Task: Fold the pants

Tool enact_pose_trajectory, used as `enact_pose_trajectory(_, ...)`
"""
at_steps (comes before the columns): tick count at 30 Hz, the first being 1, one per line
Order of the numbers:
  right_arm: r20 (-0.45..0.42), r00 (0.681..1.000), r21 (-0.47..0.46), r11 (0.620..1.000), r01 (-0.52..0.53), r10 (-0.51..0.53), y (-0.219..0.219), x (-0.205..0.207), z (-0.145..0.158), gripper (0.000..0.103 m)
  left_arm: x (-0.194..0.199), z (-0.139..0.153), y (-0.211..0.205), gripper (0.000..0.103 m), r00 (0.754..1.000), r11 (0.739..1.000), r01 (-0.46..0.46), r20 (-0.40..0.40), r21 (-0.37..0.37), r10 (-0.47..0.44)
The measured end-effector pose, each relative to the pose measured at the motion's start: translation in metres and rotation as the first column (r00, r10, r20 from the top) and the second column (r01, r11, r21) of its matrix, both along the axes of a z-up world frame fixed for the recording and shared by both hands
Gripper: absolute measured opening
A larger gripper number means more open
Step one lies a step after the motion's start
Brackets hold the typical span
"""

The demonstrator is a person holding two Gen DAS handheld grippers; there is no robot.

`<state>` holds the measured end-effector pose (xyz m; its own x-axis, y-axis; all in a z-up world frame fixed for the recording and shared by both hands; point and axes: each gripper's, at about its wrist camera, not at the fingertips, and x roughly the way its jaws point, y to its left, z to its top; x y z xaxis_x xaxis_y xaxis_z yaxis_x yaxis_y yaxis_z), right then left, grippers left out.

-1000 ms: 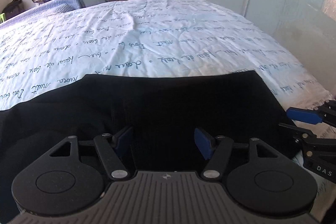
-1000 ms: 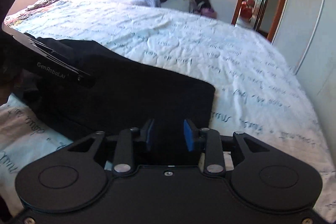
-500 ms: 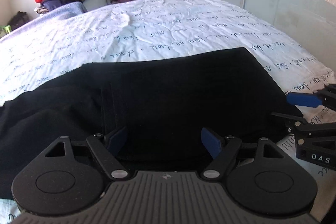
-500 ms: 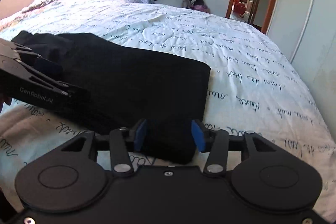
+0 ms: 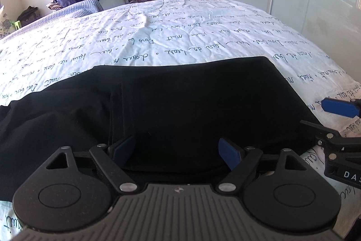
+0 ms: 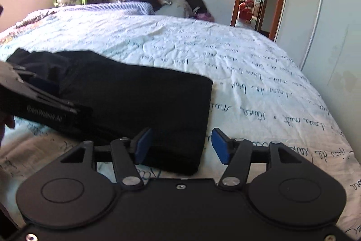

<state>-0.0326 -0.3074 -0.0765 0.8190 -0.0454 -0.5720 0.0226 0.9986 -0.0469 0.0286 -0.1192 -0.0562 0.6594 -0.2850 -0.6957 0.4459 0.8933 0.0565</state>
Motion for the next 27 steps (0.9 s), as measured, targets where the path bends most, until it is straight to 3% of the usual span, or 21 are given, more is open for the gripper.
enact_pose_trajectory(6,-0.046,0.999,-0.016,1.0,-0.021,0.02,0.004,0.0,-0.006,0.061,-0.006,0.004,0.003,0.086,1.0,1.0,0.01,0.006,-0.004,-0.01)
enact_pose_trajectory(11,-0.014,1.0,-0.005,1.0,-0.009,0.009,0.006,-0.005,0.0,0.061,-0.01,0.006,0.005,0.086,1.0,1.0,0.013,0.012,-0.006,-0.013)
enact_pose_trajectory(16,-0.059,0.998,-0.032,0.999,0.0,-0.002,0.01,0.0,-0.007,0.061,-0.013,0.009,0.01,0.086,1.0,1.0,0.023,0.017,-0.014,-0.022)
enact_pose_trajectory(18,-0.037,0.999,-0.019,1.0,0.011,-0.012,0.013,-0.002,0.0,0.062,-0.013,0.013,0.019,0.086,0.999,1.0,0.012,0.034,-0.022,-0.011)
enact_pose_trajectory(23,0.05,0.994,-0.054,0.994,-0.09,0.093,0.049,0.009,0.026,0.063,-0.001,0.032,0.07,0.087,0.985,0.987,-0.143,0.088,-0.071,0.149)
enact_pose_trajectory(27,0.086,0.968,-0.129,0.966,-0.224,0.236,0.1,0.026,0.033,0.063,0.016,0.045,0.135,0.087,0.944,0.943,-0.311,0.076,-0.114,0.321)
